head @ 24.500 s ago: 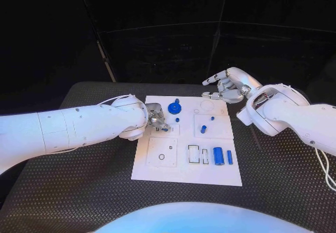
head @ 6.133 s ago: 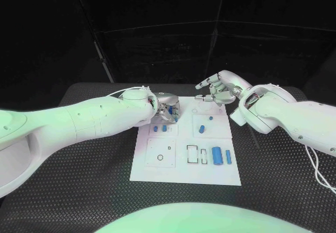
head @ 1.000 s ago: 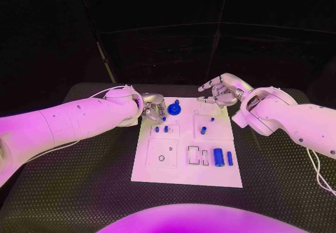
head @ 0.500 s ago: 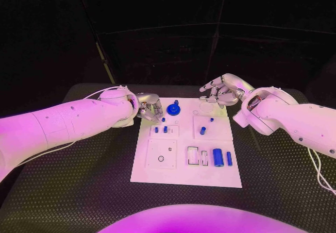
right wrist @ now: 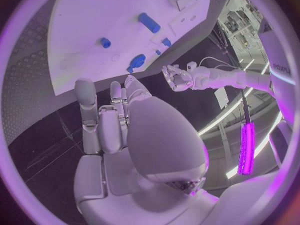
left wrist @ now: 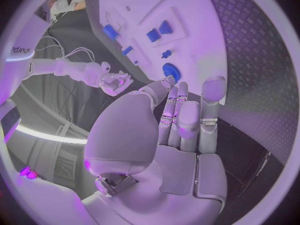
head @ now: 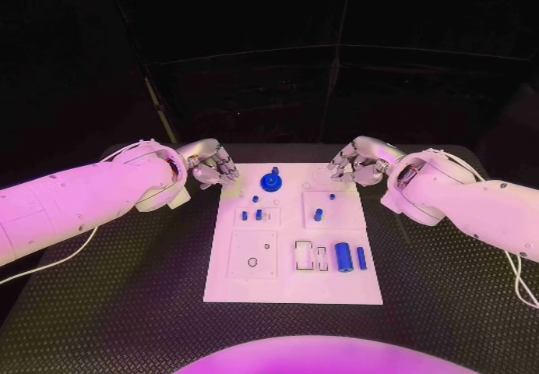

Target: Assemble the parts on the task board

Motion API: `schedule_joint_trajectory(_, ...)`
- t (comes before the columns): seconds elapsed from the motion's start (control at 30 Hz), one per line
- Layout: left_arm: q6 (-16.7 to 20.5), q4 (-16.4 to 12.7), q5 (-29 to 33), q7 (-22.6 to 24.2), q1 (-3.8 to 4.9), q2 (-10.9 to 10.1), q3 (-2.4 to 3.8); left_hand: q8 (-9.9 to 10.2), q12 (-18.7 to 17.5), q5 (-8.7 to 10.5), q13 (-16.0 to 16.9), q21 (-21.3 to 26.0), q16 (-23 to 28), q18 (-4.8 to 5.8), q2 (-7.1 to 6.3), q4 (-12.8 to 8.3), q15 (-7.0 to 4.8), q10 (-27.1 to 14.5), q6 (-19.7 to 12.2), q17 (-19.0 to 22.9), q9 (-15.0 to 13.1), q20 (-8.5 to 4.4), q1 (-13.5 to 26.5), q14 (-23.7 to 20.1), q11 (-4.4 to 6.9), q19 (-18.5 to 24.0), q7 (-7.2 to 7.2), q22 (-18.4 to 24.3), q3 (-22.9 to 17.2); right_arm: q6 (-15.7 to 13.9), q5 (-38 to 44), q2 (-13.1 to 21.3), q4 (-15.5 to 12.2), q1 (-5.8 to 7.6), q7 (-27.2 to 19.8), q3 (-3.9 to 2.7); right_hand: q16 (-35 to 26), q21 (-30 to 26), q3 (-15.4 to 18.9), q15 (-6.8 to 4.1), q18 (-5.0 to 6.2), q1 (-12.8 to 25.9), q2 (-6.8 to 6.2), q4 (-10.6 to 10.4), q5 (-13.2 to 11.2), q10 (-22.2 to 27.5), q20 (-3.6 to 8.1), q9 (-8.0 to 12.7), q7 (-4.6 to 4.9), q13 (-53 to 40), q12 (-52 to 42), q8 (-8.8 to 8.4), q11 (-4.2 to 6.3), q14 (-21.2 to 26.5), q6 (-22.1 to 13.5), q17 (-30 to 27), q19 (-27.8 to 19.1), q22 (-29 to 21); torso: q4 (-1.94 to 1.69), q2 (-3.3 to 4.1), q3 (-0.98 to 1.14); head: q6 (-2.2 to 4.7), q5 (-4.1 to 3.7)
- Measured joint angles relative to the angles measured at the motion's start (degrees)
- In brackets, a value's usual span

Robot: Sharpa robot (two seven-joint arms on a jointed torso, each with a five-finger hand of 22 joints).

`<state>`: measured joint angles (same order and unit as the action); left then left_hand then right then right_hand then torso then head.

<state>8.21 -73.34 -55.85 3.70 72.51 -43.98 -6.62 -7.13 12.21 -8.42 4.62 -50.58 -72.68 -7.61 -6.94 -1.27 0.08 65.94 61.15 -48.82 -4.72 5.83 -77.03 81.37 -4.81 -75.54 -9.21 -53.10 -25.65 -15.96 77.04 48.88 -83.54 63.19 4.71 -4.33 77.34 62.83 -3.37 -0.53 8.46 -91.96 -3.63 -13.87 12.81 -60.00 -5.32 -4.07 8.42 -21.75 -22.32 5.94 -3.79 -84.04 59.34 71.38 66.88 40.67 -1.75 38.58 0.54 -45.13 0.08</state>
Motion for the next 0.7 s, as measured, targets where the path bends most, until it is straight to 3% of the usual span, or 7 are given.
schedule_joint_trajectory(0.07,1.4,-1.4,4.4,2.3,0.03,-0.9,-0.02,0.0,0.0,0.0,0.1,2.1,1.1,-1.22,0.0,0.2,-0.16,0.0,0.0,1.9,0.0,-0.08,0.0,-0.9,0.0,1.2,0.0,1.8,0.2,0.4,3.8,0.2,-0.5,-0.77,1.0,0.03,0.0,0.1,-0.1,0.0,0.0,0.5,-0.46,-0.1,-0.4,0.0,-0.11,0.1,0.0,1.2,1.2,0.0,0.0,0.0,0.0,0.1,0.1,0.2,0.01,0.01,-0.02,0.13,-0.58)
schedule_joint_trajectory(0.27,4.4,-5.6,19.9,10.2,-0.07,-2.6,-0.1,0.0,0.3,0.0,0.1,7.3,3.8,-1.27,0.0,0.2,-0.07,0.0,0.0,6.4,0.3,-0.09,0.0,-2.6,-0.02,3.6,0.0,6.1,0.5,1.6,13.9,0.6,-1.8,-2.58,4.3,0.06,0.0,0.1,-0.5,0.0,0.01,1.5,-1.79,-0.5,-0.7,-0.1,-0.32,0.2,0.0,4.0,3.7,-0.85,-0.26,0.0,0.0,0.1,0.3,0.3,-0.09,0.08,-0.09,0.33,-1.64)
schedule_joint_trajectory(0.33,4.9,-6.7,24.8,12.7,-0.13,-3.0,-0.13,0.0,0.3,0.0,0.1,8.8,4.5,-2.12,0.0,0.0,-0.08,-0.3,0.0,7.6,0.4,-0.02,0.0,-3.2,-0.32,4.2,0.0,7.3,0.7,1.9,16.2,0.6,-2.2,-2.98,5.2,0.06,0.0,0.1,-0.5,0.0,0.0,1.9,-2.17,-0.9,-0.7,0.0,-0.31,0.2,0.13,4.7,4.3,-1.13,-0.42,0.0,-0.1,0.1,0.3,0.3,-0.1,0.08,-0.11,0.42,-1.76)
schedule_joint_trajectory(0.5,5.4,-8.1,33.6,17.5,-0.19,-3.5,-0.13,0.0,0.5,0.0,0.1,11.0,5.5,-2.12,0.0,0.2,0.37,-1.0,-0.4,9.4,0.6,0.18,0.0,-4.0,-0.5,5.3,-0.35,9.1,1.1,2.7,19.5,0.4,-2.7,-3.44,6.8,0.05,0.0,0.1,-0.7,0.44,0.01,2.2,-2.54,-1.0,-0.7,0.2,-0.51,0.2,0.63,6.4,5.5,-1.51,-1.03,0.0,-0.6,0.1,0.5,0.3,-0.08,0.1,-0.08,0.51,-1.82)
schedule_joint_trajectory(0.7,5.8,-8.5,39.1,21.0,-0.2,-3.8,-0.14,0.0,0.5,0.0,0.1,11.4,6.2,-2.12,0.26,0.3,0.43,-1.4,-0.7,10.7,0.7,0.4,0.3,-4.7,-0.72,5.5,-0.73,9.5,1.5,3.3,21.2,0.0,-2.8,-3.62,8.0,0.04,0.0,0.1,-0.9,0.77,0.01,2.2,-2.54,-1.2,-0.7,0.4,-0.51,0.2,1.04,7.5,5.9,-1.73,-1.24,0.1,-1.0,0.1,0.5,0.3,-0.03,0.12,0.02,0.42,-1.81)
